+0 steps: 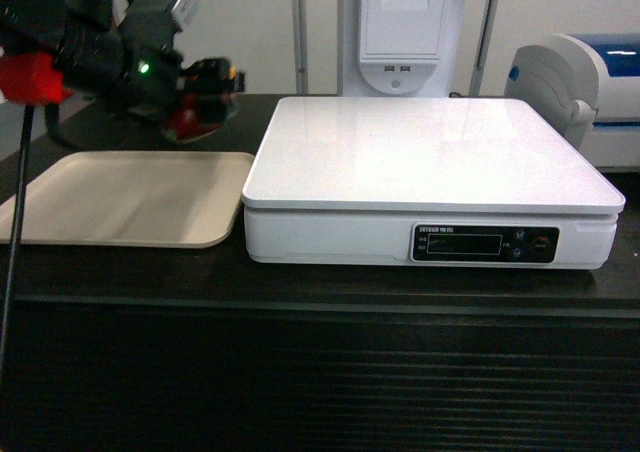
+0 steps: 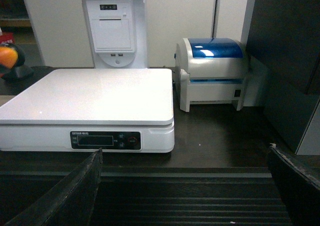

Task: Place dark red mango on scale at checkout

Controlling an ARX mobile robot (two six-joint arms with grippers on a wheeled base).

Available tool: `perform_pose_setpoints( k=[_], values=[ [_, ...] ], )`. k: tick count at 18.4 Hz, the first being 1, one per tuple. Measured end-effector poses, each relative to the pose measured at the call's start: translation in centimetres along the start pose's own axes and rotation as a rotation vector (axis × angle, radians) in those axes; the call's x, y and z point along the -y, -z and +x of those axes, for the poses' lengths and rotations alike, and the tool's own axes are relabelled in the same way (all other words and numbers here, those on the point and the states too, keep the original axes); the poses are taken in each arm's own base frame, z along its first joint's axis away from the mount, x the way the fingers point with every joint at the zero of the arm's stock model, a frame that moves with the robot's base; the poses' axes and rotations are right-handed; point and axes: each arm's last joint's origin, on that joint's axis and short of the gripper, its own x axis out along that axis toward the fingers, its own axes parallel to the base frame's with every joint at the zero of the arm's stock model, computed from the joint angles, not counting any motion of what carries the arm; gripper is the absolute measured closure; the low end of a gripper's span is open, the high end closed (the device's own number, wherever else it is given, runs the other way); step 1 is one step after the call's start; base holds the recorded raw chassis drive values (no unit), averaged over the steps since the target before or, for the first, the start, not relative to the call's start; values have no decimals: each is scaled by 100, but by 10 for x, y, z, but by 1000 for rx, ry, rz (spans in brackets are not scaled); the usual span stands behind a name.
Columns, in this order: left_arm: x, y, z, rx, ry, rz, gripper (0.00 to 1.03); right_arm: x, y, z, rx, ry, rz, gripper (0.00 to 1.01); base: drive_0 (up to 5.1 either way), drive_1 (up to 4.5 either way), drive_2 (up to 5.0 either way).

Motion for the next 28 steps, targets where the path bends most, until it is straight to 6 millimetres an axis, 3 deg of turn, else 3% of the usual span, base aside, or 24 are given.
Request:
perform_pose_setpoints(
  k=[2, 6, 10, 16, 22, 27, 28],
  values=[
    [46, -22, -4, 38, 81, 36, 42, 0, 0, 0, 0, 0, 0, 3, 0, 0, 0],
    [129, -39, 2, 65, 182, 120, 42, 0, 0, 0, 0, 0, 0, 3, 0, 0, 0],
    [172, -34, 17, 28, 240, 157, 43, 0, 0, 0, 0, 0, 0, 3, 0, 0, 0],
    [203, -28, 40, -20, 225, 104, 43, 0, 0, 0, 0, 0, 0, 3, 0, 0, 0],
    [201, -27, 49, -71, 101, 12, 43, 0, 0, 0, 0, 0, 0, 3, 0, 0, 0],
    [199, -14, 63, -127, 32, -10, 43, 0, 0, 0, 0, 0, 0, 3, 0, 0, 0],
    [197, -15, 63, -125, 28, -18, 37, 0, 0, 0, 0, 0, 0, 3, 0, 0, 0]
  ],
)
